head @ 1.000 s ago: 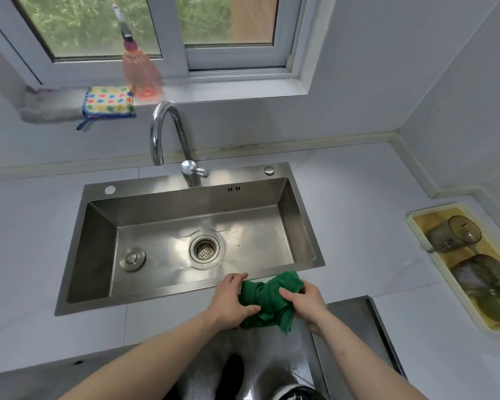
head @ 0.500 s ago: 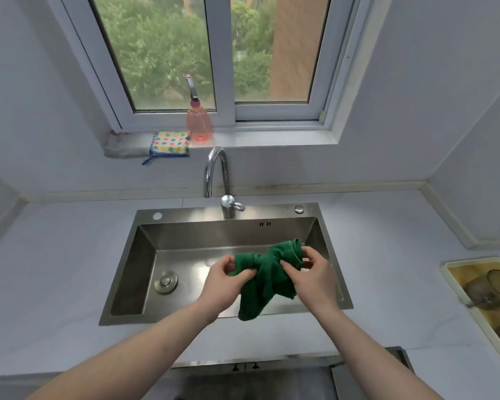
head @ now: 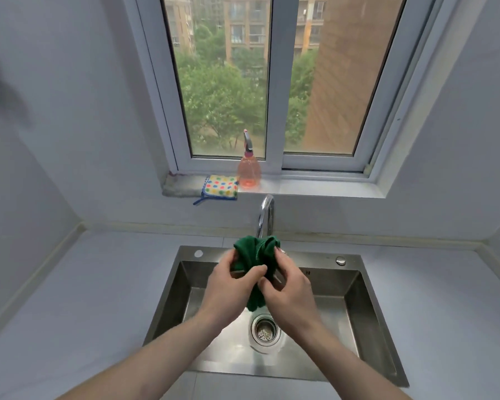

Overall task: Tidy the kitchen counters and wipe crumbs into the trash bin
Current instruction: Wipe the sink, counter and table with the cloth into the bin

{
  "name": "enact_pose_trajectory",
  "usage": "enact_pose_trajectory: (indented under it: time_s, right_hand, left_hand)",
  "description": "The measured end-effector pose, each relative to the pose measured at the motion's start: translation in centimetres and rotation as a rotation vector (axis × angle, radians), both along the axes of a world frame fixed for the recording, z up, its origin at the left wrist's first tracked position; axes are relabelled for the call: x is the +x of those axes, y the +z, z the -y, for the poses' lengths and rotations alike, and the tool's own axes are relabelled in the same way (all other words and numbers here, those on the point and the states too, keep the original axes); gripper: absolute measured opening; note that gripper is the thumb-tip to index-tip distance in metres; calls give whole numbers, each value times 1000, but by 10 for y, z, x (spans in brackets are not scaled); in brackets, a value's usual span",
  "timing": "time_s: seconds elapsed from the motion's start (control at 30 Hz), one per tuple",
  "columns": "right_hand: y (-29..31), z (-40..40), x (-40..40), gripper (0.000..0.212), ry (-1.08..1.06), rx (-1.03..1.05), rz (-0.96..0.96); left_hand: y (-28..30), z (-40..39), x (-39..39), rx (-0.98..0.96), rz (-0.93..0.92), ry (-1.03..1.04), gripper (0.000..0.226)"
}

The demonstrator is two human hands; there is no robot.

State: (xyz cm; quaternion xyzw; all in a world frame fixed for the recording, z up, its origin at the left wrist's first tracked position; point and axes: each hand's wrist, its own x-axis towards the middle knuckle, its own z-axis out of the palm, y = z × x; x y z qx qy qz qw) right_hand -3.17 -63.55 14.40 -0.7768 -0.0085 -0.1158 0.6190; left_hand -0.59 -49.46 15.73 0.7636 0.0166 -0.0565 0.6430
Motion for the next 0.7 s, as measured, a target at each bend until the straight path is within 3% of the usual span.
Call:
enact_pose_trajectory:
  time_s: [0.13, 0.27, 0.47, 0.57, 0.7]
  right_hand:
    - [36, -28, 42, 40, 80, 86, 25]
    - [68, -58, 112, 28, -41, 68, 19]
    - [85, -90, 237, 22, -97, 279, -173]
    - [83, -108, 288, 16, -117, 440, -298]
    - [73, -123, 340, 15, -190, 498, -397]
  left_hand:
    - [39, -46, 47, 27, 111, 80, 35]
    - [76, -89, 115, -120, 105, 50, 27]
    - [104, -133, 226, -188, -76, 7, 29]
    - [98, -153, 282, -155, -176, -30, 29]
    - [77, -176, 350, -73, -266, -56, 26]
